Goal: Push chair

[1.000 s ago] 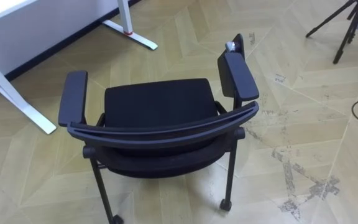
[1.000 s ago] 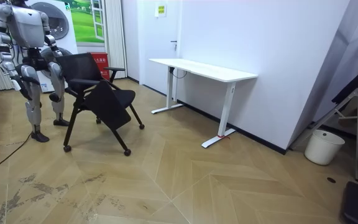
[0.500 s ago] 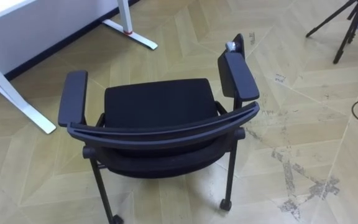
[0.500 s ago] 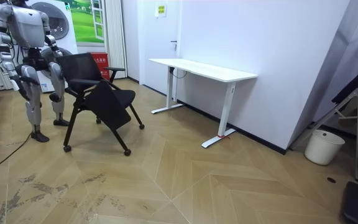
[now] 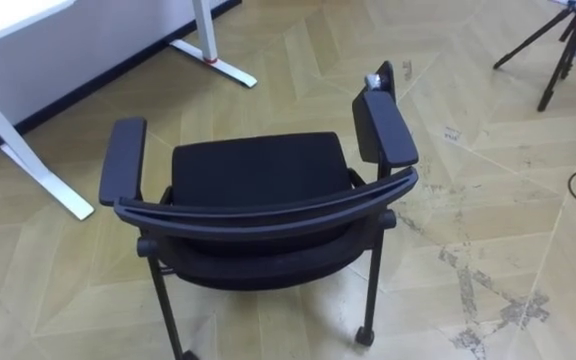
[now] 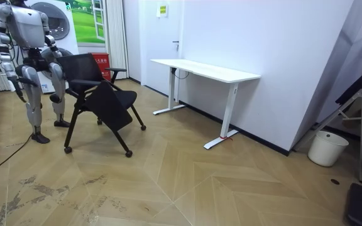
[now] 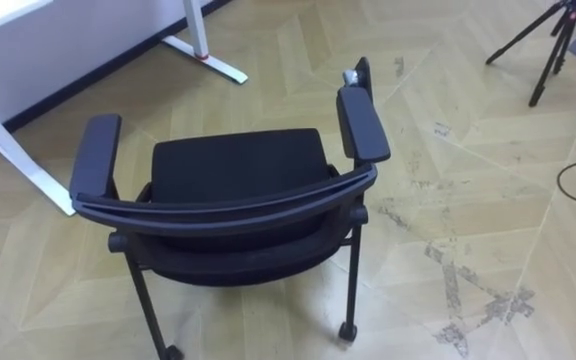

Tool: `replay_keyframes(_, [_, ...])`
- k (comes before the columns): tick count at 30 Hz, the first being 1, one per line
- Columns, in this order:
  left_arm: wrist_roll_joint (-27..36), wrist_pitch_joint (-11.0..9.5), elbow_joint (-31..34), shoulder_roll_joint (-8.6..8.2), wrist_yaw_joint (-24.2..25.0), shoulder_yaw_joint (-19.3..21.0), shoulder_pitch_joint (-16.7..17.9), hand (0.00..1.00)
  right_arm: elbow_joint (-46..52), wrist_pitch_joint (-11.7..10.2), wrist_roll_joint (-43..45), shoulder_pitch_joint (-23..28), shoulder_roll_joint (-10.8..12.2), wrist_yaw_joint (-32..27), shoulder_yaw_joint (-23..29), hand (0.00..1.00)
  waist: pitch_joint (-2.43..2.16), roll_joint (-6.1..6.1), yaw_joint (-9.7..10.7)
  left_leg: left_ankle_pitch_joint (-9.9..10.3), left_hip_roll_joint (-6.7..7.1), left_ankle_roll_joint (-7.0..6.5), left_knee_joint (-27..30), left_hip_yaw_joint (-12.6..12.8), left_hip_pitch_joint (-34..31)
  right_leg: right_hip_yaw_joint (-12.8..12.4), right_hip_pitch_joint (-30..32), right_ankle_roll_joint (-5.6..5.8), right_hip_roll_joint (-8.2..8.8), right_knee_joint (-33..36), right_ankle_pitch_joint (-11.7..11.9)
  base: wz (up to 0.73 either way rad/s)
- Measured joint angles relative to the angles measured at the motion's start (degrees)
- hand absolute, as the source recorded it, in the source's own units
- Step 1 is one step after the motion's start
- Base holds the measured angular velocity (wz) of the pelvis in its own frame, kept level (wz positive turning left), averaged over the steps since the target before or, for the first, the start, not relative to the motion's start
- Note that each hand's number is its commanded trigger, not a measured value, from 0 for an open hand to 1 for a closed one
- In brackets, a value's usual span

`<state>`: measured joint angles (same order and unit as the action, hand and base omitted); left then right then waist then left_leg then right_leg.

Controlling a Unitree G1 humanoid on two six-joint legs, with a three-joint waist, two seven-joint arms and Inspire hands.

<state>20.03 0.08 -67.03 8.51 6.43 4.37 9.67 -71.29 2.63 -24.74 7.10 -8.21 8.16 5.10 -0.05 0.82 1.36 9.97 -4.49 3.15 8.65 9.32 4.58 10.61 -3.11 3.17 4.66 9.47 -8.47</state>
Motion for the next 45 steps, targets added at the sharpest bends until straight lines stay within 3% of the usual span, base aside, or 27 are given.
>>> replay_keyframes(6, [0.96, 1.03, 0.21, 0.33, -4.35, 7.79, 0.66, 0.00, -0.33, 0.42, 0.12, -0.04, -0.55, -1.11, 3.39, 0.00, -0.06, -0.04, -0.12, 0.00, 0.01, 0.00, 0.00, -0.04, 0.14, 0.10, -0.27, -0.01, 0.00, -0.49, -0.03, 0.00])
replay_keyframes(9, [2.02, 1.46, 0.67, 1.36, -7.62, 11.38, 0.44, 0.00, -0.33, 0.87, 0.13, -0.15, -1.50, -1.34, 4.58, 0.00, 0.01, -0.34, -0.20, 0.00, 0.04, 0.00, 0.02, -0.27, 0.25, 0.26, -0.90, -0.01, 0.00, -0.59, -0.03, 0.04])
replay_keyframes(17, [2.90, 2.00, 4.92, 7.29, -16.36, 22.16, -5.29, 0.00, -0.19, 1.13, 0.70, -0.36, -3.63, -3.21, 11.39, 0.00, 0.17, -3.38, -0.82, 0.04, 0.03, -0.03, -0.02, -0.70, 0.50, 0.48, -1.34, -0.02, -0.04, -0.38, -0.04, 0.01])
replay_keyframes(19, [2.91, 2.12, 8.01, 8.37, -18.76, 22.61, -5.64, 0.00, -0.11, 1.14, 0.90, -0.04, -4.05, -3.26, 12.03, 0.00, 0.14, -4.55, -0.92, 0.15, 0.04, 0.01, -0.02, -0.72, 0.91, 0.52, -1.40, -0.02, -0.05, -0.52, -0.05, 0.00])
replay_keyframes(21, [2.79, 1.99, 12.49, 9.42, -21.07, 22.56, -5.92, 0.00, 0.03, 1.14, 1.46, 0.08, -4.37, -3.69, 12.04, 0.00, 0.03, -4.75, -1.23, 0.20, 0.04, 0.03, -0.12, -0.71, 0.85, 0.36, -1.11, -0.01, -0.06, -0.45, -0.07, -0.02])
replay_keyframes(23, [1.14, 1.95, 13.84, 11.80, -22.96, 22.57, -7.99, 0.00, 0.05, 1.14, 2.47, 0.07, -4.74, -3.78, 12.03, 0.00, -0.15, -5.41, -1.74, 0.20, 0.08, 0.02, -0.17, -0.69, 0.69, 0.31, -1.11, -0.01, -0.07, -0.39, -0.06, 0.00])
replay_keyframes(27, [-3.40, 2.45, 20.23, 14.34, -25.14, 23.51, -9.58, 0.00, 0.12, 1.13, 2.60, 0.32, -4.86, -3.66, 12.40, 0.00, -0.01, -5.82, -1.77, 0.19, 0.10, 0.02, -0.15, -0.82, 0.95, 0.36, -1.80, -0.02, -0.07, -0.61, -0.06, 0.02])
replay_keyframes(28, [-5.12, 2.50, 22.16, 15.66, -26.15, 23.52, -10.74, 0.00, 0.18, 1.14, 2.65, 0.42, -5.05, -3.61, 12.44, 0.00, 0.09, -6.00, -1.95, 0.19, 0.11, 0.02, -0.15, -0.83, 0.87, 0.33, -1.77, -0.02, -0.07, -0.61, -0.06, 0.00])
replay_keyframes(31, [-9.88, 2.41, 26.98, 19.01, -27.95, 23.52, -13.22, 0.00, 0.21, 1.08, 3.08, 0.62, -5.39, -3.39, 12.62, 0.00, 0.01, -6.26, -1.86, 0.20, 0.13, 0.02, -0.30, -0.86, 0.69, 0.37, -1.75, -0.01, -0.08, -0.62, -0.06, 0.00])
replay_keyframes(33, [-13.39, 2.55, 29.94, 20.08, -28.80, 23.70, -14.66, 0.00, 0.43, 1.14, 3.84, 0.95, -5.49, -3.16, 13.21, 0.00, -0.15, -6.27, -1.88, 0.21, 0.14, 0.03, -0.39, -0.83, 0.62, 0.29, -1.58, -0.01, -0.10, -0.55, -0.06, 0.00])
replay_keyframes(39, [-28.47, 2.90, 43.32, 20.67, -30.82, 23.36, -15.03, 0.00, 0.10, 1.22, 4.44, 0.92, -5.50, -3.07, 13.03, 0.00, -0.35, -6.88, -1.41, 0.20, 0.15, 0.03, -0.38, -0.83, 0.80, 0.24, -1.81, 0.00, -0.09, -0.60, -0.07, 0.00])
replay_keyframes(41, [-35.73, 3.80, 48.36, 20.67, -30.89, 22.23, -15.16, 0.00, 0.04, 1.19, 4.67, 0.97, -5.45, -3.04, 12.96, 0.00, -0.22, -6.71, -0.90, 0.20, 0.22, 0.02, -0.37, -1.17, 0.96, 0.38, -1.94, 0.00, -0.04, -0.74, -0.07, 0.04])
replay_keyframes(45, [-42.25, 6.64, 56.55, 20.67, -30.25, 18.76, -15.19, 0.00, 0.16, 2.11, 4.85, 0.64, -5.44, -1.93, 12.29, 0.00, 0.07, -6.16, -0.02, 0.19, 0.26, 0.01, -0.05, -1.54, 0.82, 0.21, -1.60, 0.11, -0.03, -0.88, -0.19, 0.05])
